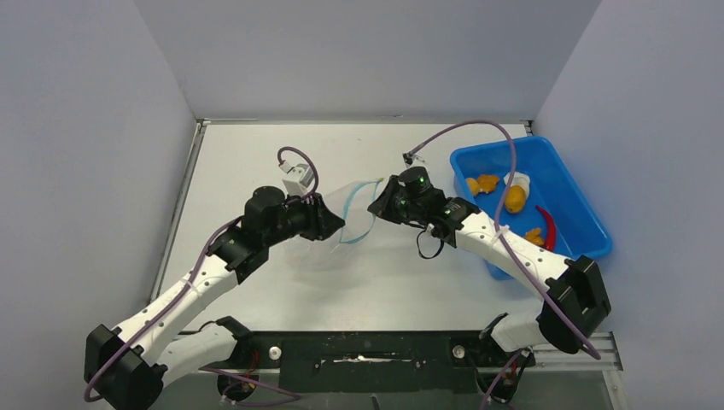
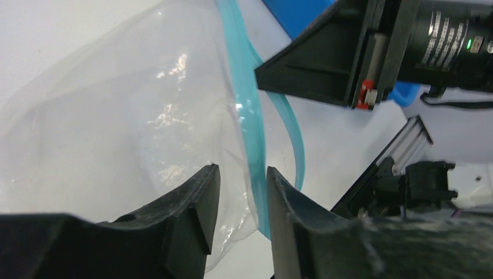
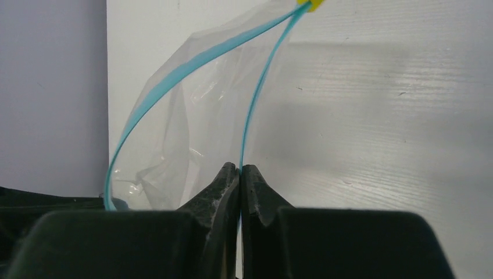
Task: Place the food in the zip-top bag and seal the zipper
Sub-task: Open the zipper of the food storage bag at the center of the board.
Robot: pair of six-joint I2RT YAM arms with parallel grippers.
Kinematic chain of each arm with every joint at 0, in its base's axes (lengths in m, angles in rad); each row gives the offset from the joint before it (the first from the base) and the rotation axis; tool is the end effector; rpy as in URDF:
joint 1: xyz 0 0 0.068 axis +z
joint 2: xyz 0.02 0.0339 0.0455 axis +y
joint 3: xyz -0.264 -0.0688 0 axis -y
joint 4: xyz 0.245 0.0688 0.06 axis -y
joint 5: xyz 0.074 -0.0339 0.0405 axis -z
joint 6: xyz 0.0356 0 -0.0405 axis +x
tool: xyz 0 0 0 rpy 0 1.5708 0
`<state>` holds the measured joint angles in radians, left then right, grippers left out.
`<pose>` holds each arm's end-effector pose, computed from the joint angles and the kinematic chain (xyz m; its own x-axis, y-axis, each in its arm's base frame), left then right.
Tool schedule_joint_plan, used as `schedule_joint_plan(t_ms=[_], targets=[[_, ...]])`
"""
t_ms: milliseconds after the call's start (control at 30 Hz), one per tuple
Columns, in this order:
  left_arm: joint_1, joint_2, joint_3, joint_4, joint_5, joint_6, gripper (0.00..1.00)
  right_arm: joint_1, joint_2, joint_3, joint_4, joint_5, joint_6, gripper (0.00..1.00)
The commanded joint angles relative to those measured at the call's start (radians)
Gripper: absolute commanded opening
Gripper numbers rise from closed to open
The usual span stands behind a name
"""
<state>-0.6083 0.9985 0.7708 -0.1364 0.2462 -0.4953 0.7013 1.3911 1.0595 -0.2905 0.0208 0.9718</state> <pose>0.1843 -0.1389 0.2999 -0.6094 -0.1374 -0.7809 0.5132 0.6824 -0.5205 0.2397 0.2014 0.2864 -0.7731 0.4279 -0.4682 0.0113 0.7473 0.6643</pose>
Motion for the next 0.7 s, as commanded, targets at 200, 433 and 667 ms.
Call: schedule_joint_plan(t_ms=[200, 433, 667], targets=[[-0.007, 0.106, 0.258, -0.044, -0.096, -0.026, 0.58, 0.057, -0.06, 0.1, 0.048, 0.056, -0.089, 0.0], [-0.007, 0.178, 0.291, -0.078, -0.164, 0.021, 0.62, 0.076, -0.06, 0.11, 0.05, 0.077, -0.078, 0.0], [-0.006, 0.221, 0.288, -0.161, -0.201, 0.021, 0.59, 0.076, -0.089, 0.076, 0.069, 0.096, -0.071, 0.0]])
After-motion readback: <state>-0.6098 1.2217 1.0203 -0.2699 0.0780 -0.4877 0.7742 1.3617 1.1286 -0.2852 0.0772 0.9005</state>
